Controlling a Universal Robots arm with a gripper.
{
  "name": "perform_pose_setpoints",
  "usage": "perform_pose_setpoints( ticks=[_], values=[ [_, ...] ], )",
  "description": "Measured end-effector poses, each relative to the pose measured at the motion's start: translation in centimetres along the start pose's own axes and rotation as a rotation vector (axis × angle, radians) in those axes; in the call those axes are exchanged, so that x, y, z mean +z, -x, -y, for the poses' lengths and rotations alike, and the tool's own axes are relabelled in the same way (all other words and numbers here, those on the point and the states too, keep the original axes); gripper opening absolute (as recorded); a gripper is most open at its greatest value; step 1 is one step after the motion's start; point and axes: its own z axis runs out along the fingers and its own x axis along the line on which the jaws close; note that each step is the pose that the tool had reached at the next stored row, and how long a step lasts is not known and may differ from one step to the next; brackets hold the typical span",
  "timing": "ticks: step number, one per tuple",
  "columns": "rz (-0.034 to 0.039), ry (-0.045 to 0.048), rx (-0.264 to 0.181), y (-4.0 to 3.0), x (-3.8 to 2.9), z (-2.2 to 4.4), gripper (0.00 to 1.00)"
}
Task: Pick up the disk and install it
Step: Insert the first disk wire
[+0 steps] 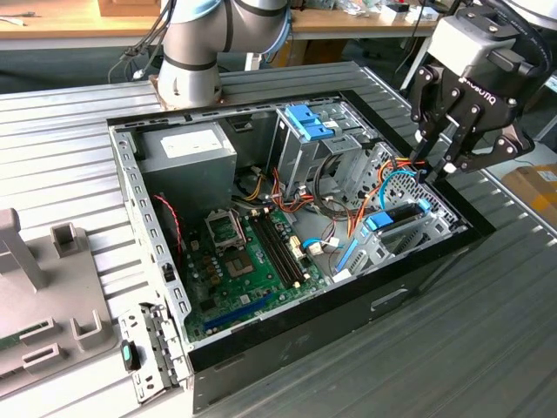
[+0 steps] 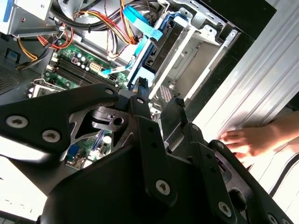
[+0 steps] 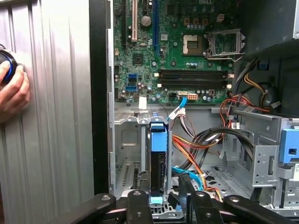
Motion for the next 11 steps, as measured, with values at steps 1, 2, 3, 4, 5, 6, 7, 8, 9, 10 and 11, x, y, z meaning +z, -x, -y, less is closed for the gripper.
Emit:
perform_pose_setpoints(
  ticks=[1,2,3,4,5,6,7,8,9,10,11],
  values=[
    [0.0012,0.0003,-0.015,0.02,0.00,0.03,0.38],
    [0.0016,0.0004,-0.020,0.06,0.01,0.10,0.38],
    [0.0019,0.0004,-0.022,0.11,0.02,0.18,0.38],
    [0.0027,0.0006,-0.033,0.14,0.05,0.30,0.38],
    [0.0036,0.0008,-0.044,0.17,0.07,0.41,0.38],
    [0.0041,0.0010,-0.050,0.19,0.10,0.61,0.38],
    [0.0043,0.0011,-0.053,0.21,0.11,0.77,0.38],
    [0.0049,0.0012,-0.059,0.24,0.18,1.18,0.38],
    [0.0050,0.0012,-0.060,0.29,0.23,1.65,0.38],
    [0.0050,0.0012,-0.061,0.34,0.26,2.04,0.38],
    [0.0052,0.0012,-0.061,0.39,0.32,2.47,0.38]
  ],
)
